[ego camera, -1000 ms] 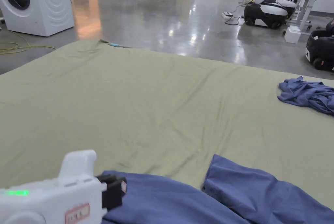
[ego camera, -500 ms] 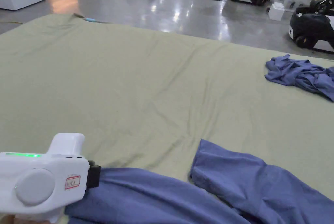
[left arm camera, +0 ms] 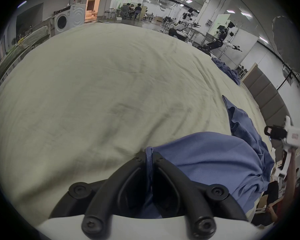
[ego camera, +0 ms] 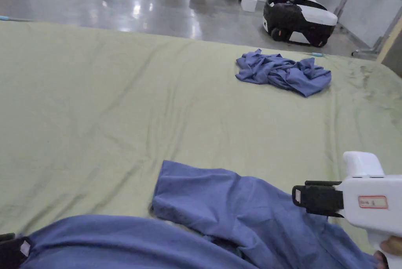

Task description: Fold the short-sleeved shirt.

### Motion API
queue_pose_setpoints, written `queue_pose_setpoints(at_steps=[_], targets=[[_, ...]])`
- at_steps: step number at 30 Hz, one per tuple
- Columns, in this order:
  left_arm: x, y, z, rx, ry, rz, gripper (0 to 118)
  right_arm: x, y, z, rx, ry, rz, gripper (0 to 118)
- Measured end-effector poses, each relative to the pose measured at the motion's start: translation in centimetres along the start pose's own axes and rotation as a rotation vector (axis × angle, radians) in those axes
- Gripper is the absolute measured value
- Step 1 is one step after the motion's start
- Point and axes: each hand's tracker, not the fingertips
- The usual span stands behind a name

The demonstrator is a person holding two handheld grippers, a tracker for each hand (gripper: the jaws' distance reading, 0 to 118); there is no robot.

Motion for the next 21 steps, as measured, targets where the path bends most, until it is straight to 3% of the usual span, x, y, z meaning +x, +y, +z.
queue_pose_setpoints(at_steps=[3, 6, 11, 14, 15, 18, 20, 21], targets=[[0.7, 0.0, 0.1, -0.002, 0.027, -0.039, 7, 0.8, 1.2, -3.5, -0.150, -0.030, 0.054, 66], [1.0, 0.0, 0.0, -0.002, 0.042, -0.070, 7, 1.0, 1.1, -5.0, -0.241, -0.080, 0.041, 68], [0.7, 0.3, -0.1, -0.013, 0.033, -0.054, 7, 0.3, 1.5, -5.2, -0.250, -0.044, 0.090, 82], [0.6, 0.3, 0.0, -0.008, 0.029, -0.045, 7, -0.5, 2.1, -5.0, -0.263, -0.072, 0.130, 113], [0.7, 0.2, 0.1, -0.005, 0.031, -0.046, 7, -0.8, 2.3, -4.8, -0.257, -0.066, 0.135, 118], [0.8, 0.3, 0.1, -0.005, 0.035, -0.052, 7, -2.1, 3.1, -4.0, -0.167, 0.004, 0.172, 118], [0.6, 0.3, 0.1, -0.007, 0.028, -0.045, 7, -2.7, 3.6, -4.3, -0.203, -0.010, 0.170, 118], [0.3, 0.3, 0.1, -0.004, 0.022, -0.038, 7, -2.8, 3.6, -4.4, -0.244, -0.075, 0.155, 118]])
